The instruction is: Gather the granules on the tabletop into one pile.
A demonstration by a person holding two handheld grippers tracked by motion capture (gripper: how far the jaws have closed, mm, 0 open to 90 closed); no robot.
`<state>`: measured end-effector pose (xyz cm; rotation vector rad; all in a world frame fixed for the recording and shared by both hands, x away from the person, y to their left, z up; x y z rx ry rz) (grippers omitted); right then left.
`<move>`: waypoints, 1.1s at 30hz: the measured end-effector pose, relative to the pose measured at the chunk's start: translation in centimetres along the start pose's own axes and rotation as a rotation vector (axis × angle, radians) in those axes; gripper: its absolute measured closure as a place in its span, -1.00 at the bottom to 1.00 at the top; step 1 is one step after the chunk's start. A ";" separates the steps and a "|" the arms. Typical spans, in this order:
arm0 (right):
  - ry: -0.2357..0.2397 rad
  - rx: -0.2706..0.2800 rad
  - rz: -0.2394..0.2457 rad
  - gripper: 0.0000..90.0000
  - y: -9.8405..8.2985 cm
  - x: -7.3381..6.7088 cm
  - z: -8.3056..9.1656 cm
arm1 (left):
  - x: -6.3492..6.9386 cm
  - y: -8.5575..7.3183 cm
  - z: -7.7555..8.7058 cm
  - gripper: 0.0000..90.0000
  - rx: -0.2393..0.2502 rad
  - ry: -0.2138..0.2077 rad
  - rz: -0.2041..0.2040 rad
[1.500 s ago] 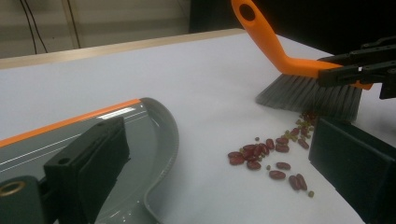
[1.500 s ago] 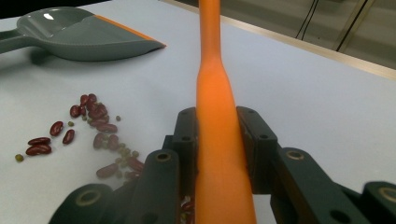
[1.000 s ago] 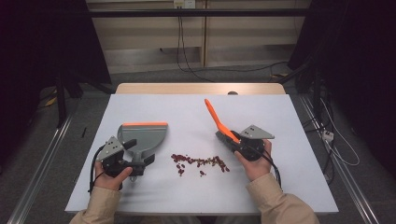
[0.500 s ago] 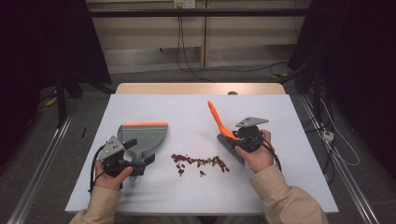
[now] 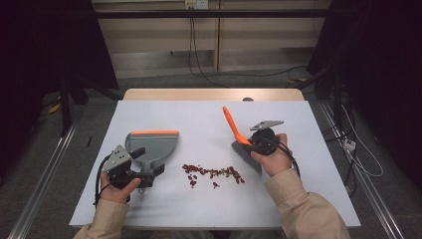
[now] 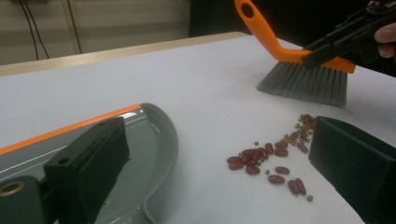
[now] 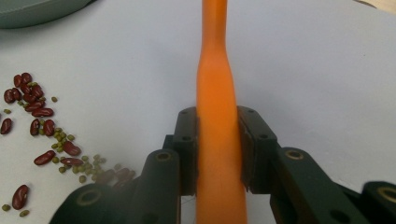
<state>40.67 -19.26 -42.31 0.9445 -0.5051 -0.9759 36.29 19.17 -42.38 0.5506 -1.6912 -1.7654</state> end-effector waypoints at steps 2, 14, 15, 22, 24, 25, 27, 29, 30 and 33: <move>-0.008 0.001 -0.007 0.58 0.0 0.0 0.0 | 0.0 0.0 0.0 -0.90 0.001 -0.001 0.001; -0.025 -0.020 -0.001 0.57 -0.3 -0.3 -1.5 | 0.0 0.0 -0.1 -0.90 0.000 -0.003 0.000; -0.030 -0.013 -0.002 0.57 -0.3 -0.2 -1.5 | -0.1 0.0 -0.1 -0.90 0.001 -0.002 0.001; -0.011 0.075 -0.071 0.58 0.6 -0.9 -1.1 | -0.2 0.0 -0.1 -0.90 0.005 0.004 0.002; 0.018 0.114 -0.107 0.58 1.2 -1.5 -0.9 | -0.2 0.0 -0.1 -0.90 0.003 0.003 0.002; 0.031 0.130 -0.123 0.58 1.4 -2.0 -0.9 | -0.1 0.0 -0.1 -0.90 0.004 0.001 0.003; 0.060 0.164 -0.143 0.58 1.8 -3.1 -0.8 | -0.1 0.0 -0.1 -0.90 0.005 0.001 0.004; 0.093 0.190 -0.166 0.58 2.2 -4.3 -1.0 | -0.1 0.0 -0.1 -0.90 0.006 0.001 0.003; 0.111 0.195 -0.179 0.58 2.3 -5.0 -1.1 | -0.1 0.0 -0.1 -0.90 0.006 0.002 0.002; 0.158 0.199 -0.187 0.58 2.5 -7.0 -1.6 | -0.1 0.1 0.0 -0.90 0.006 0.001 0.001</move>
Point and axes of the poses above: each handheld gripper's, and its own axes: z roughly backward along the jaws, y roughly out of its top, x roughly to its right, the point moved 3 cm from there along -z, roughly forward along the jaws, and after that the axes turned 15 degrees about x, right-handed, at the moved point
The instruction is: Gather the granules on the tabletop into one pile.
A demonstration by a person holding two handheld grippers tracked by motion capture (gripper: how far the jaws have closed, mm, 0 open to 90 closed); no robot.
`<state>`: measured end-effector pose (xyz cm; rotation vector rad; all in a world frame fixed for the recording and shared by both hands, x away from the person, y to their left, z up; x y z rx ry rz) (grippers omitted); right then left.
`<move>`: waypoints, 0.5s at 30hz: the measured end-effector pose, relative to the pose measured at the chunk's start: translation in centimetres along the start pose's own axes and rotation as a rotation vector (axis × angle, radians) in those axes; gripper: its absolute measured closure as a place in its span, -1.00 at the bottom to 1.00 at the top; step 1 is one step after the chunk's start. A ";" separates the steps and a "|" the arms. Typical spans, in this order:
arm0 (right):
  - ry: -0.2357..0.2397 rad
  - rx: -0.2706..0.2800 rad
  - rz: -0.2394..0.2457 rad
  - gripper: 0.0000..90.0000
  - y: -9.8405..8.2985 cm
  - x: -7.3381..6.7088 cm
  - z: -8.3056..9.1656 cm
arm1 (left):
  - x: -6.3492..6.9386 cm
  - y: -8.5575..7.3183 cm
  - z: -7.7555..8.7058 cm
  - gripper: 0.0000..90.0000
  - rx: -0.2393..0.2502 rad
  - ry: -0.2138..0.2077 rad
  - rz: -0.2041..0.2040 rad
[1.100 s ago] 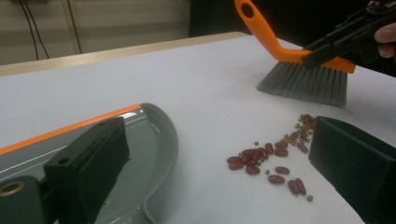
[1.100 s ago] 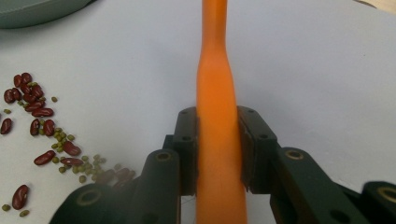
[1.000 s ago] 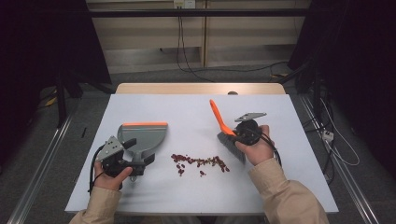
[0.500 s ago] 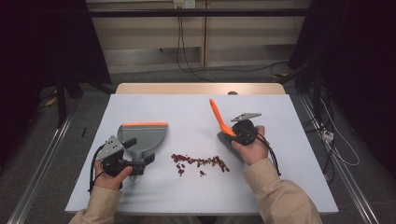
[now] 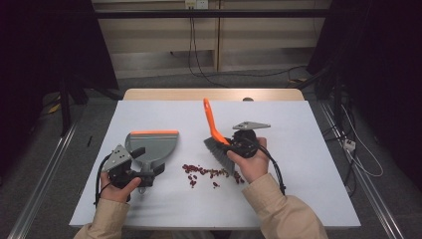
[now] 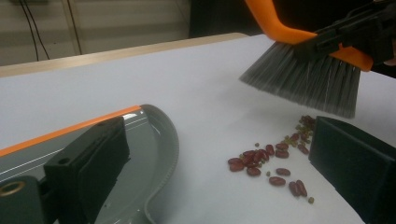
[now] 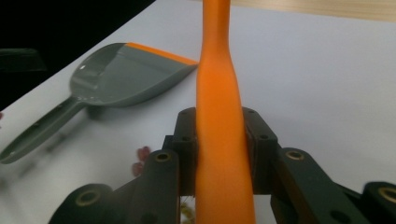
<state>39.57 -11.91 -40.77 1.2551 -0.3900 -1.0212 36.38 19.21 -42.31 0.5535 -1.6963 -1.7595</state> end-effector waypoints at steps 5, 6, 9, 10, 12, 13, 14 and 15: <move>0.043 -0.014 -0.017 0.58 -0.5 -2.2 -1.3 | -0.1 0.1 0.1 -0.90 0.007 -0.001 0.003; 0.050 -0.014 -0.032 0.58 -0.6 -2.6 -1.5 | -0.1 0.1 0.1 -0.90 0.008 0.002 0.005; 0.068 -0.016 -0.033 0.58 -0.9 -3.7 -2.0 | -0.1 0.1 0.2 -0.90 0.008 0.003 0.005; 0.078 -0.023 -0.038 0.58 -1.0 -4.0 -2.1 | -0.1 0.1 0.2 -0.90 0.007 0.003 0.003; 0.090 -0.027 -0.045 0.58 -1.3 -4.6 -2.4 | -0.2 0.1 0.3 -0.90 0.007 0.003 0.002; 0.095 -0.032 -0.042 0.58 -1.4 -4.9 -2.5 | -0.2 0.2 0.3 -0.90 0.007 0.004 0.001; 0.096 -0.035 -0.045 0.58 -1.6 -5.1 -2.6 | -0.2 0.2 0.3 -0.90 0.008 0.003 0.002; 0.105 -0.038 -0.051 0.58 -1.7 -5.4 -2.8 | -0.2 0.2 0.3 -0.90 0.009 0.004 0.003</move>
Point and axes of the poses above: each handheld gripper's, and its own axes: z roughly backward along the jaws, y roughly out of its top, x roughly to its right, the point moved 3 cm from there along -z, roughly forward along the jaws, and after that the axes turned 15 degrees about x, right-handed, at the moved point
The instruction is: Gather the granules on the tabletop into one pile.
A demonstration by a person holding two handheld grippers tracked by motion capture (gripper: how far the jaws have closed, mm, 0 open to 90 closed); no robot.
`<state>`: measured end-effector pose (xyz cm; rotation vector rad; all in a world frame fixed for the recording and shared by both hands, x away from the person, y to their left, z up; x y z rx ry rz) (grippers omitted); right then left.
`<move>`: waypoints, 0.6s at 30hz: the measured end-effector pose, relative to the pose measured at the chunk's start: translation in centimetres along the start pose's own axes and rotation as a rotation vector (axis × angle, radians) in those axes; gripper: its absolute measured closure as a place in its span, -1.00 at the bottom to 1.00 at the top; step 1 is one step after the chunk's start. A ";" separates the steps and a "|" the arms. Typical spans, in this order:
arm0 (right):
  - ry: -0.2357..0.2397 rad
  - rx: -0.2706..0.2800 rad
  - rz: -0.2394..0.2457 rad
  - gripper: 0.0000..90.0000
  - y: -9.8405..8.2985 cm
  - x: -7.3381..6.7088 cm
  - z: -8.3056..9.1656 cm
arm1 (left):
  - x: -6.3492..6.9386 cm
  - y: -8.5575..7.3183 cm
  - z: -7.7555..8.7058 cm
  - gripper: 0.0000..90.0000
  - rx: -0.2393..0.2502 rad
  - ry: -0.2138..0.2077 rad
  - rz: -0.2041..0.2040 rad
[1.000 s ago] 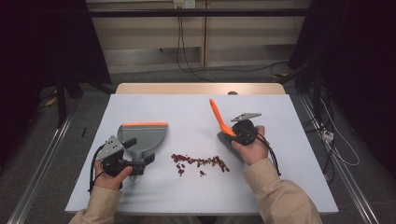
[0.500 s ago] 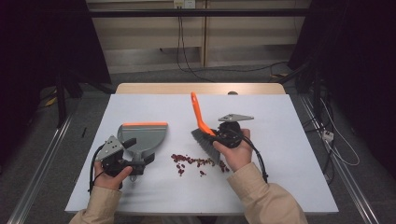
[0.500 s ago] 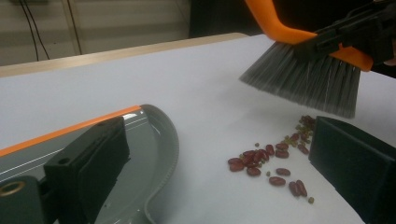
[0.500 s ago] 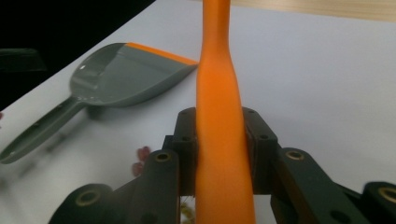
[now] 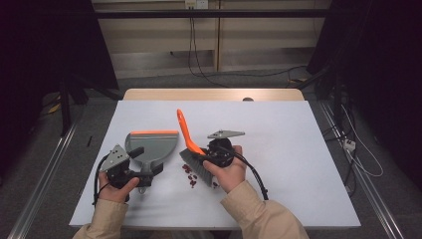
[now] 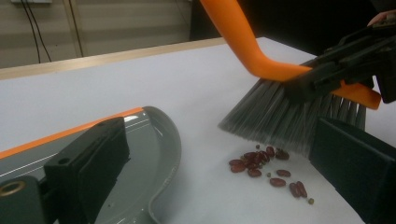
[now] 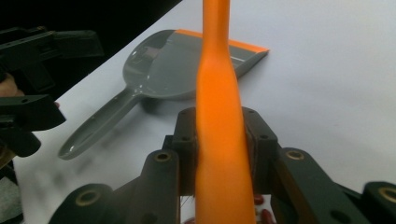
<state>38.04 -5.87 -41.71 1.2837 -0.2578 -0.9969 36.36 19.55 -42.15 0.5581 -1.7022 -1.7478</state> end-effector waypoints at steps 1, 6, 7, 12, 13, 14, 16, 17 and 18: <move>0.008 -0.006 -0.010 0.58 -0.1 -0.2 -0.1 | 0.0 0.0 0.0 -0.90 0.001 0.001 0.002; 0.020 -0.016 -0.031 0.58 -0.8 -1.1 -1.3 | -0.1 0.0 0.0 -0.90 -0.003 0.000 0.002; 0.024 -0.024 -0.030 0.58 -1.0 -1.1 -1.5 | -0.1 0.0 0.0 -0.90 -0.002 -0.001 0.002; 0.024 -0.047 -0.053 0.58 -1.7 -1.4 -2.7 | -0.1 0.0 0.0 -0.90 0.001 0.001 0.006; 0.017 -0.052 -0.051 0.58 -1.9 -1.3 -2.9 | -0.1 -0.1 0.0 -0.90 -0.001 0.000 0.008; 0.009 -0.061 -0.045 0.58 -2.1 -1.2 -3.2 | -0.2 -0.1 0.0 -0.90 -0.001 0.001 0.008; -0.010 -0.075 -0.047 0.58 -2.4 -0.8 -3.5 | -0.2 0.0 0.1 -0.90 0.001 0.001 0.008; -0.019 -0.077 -0.045 0.58 -2.3 -0.6 -3.5 | -0.2 0.0 0.1 -0.90 0.002 0.002 0.006; -0.027 -0.084 -0.048 0.58 -2.3 -0.4 -3.5 | -0.2 0.0 0.1 -0.90 0.004 0.001 0.008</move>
Point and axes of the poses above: each handheld gripper's, and its own axes: z roughly backward along the jaws, y roughly out of its top, x roughly to its right, the point moved 3 cm from there along -z, roughly forward along the jaws, and after that the axes turned 15 degrees about x, right-handed, at the moved point
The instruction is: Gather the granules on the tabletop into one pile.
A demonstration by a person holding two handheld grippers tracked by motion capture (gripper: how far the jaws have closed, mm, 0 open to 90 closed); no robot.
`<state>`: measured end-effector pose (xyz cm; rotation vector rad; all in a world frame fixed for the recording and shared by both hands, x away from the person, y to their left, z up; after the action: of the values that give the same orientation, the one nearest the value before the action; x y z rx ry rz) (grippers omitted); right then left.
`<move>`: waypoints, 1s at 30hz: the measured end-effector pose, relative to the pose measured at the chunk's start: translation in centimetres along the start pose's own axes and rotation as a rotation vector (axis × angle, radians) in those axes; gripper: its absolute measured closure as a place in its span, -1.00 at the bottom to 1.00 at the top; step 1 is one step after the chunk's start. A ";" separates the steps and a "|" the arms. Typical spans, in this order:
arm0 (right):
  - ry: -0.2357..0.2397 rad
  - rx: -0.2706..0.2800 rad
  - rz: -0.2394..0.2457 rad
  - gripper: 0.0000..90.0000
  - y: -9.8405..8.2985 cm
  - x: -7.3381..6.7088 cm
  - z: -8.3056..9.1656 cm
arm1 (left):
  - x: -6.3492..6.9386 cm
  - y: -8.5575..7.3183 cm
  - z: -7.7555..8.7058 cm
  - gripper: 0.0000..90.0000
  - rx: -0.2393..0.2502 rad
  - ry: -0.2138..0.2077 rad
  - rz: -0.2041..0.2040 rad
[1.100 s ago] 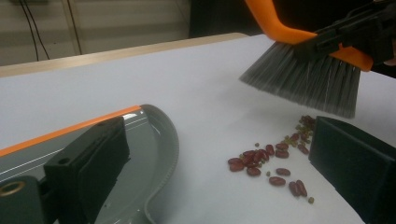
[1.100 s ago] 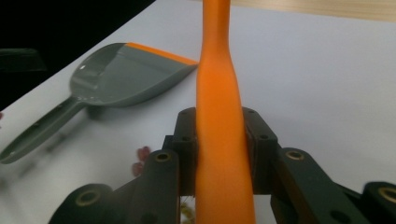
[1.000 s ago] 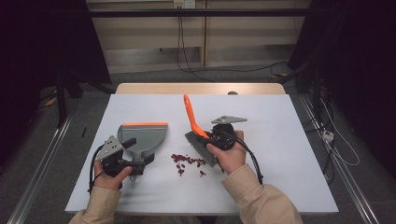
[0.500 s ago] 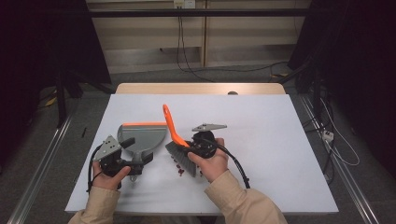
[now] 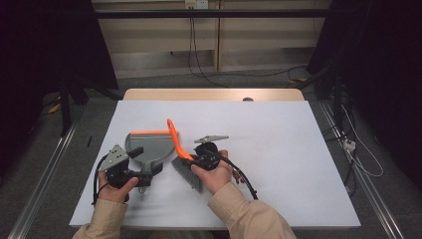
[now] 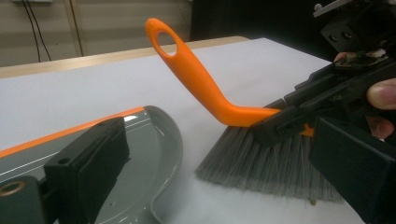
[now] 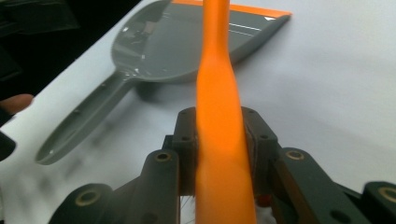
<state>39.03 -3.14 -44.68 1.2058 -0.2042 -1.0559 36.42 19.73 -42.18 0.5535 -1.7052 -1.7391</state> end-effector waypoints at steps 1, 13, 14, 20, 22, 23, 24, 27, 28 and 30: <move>-0.004 -0.006 0.001 0.57 0.0 0.2 0.0 | 0.0 0.0 0.0 -0.90 -0.002 0.001 -0.001; -0.065 -0.010 -0.041 0.56 -0.1 2.7 1.9 | 0.1 -0.1 0.0 -0.90 -0.004 0.001 -0.006; -0.070 -0.012 -0.041 0.56 -0.1 2.8 2.1 | 0.1 -0.1 0.0 -0.90 -0.004 0.000 -0.008; -0.094 -0.005 -0.053 0.56 -0.2 4.1 3.3 | 0.1 -0.1 -0.1 -0.90 -0.004 0.000 -0.007; -0.103 -0.002 -0.062 0.56 -0.2 4.6 3.7 | 0.1 -0.1 -0.1 -0.90 -0.007 -0.002 -0.012; -0.105 0.000 -0.063 0.56 -0.2 4.7 3.9 | 0.2 -0.1 -0.1 -0.90 -0.008 0.000 -0.009; -0.110 0.001 -0.063 0.56 -0.3 4.9 4.1 | 0.2 -0.1 -0.1 -0.90 -0.007 0.001 -0.010; -0.116 0.005 -0.070 0.56 -0.3 5.3 4.6 | 0.2 0.0 -0.2 -0.90 -0.007 0.000 -0.010; -0.119 0.007 -0.073 0.56 -0.3 5.5 4.7 | 0.2 0.0 -0.2 -0.90 -0.006 -0.001 -0.010; -0.121 0.010 -0.081 0.56 -0.3 5.6 4.9 | 0.2 -0.1 -0.2 -0.90 -0.010 -0.002 -0.013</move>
<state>38.78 -10.62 -45.10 1.1678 -0.2559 -1.2008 36.42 19.41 -42.23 0.5605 -1.6966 -1.7569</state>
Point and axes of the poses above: each handheld gripper's, and its own axes: z roughly backward along the jaws, y roughly out of its top, x roughly to its right, the point moved 3 cm from there along -z, roughly forward along the jaws, and after that the axes turned 15 degrees about x, right-handed, at the moved point
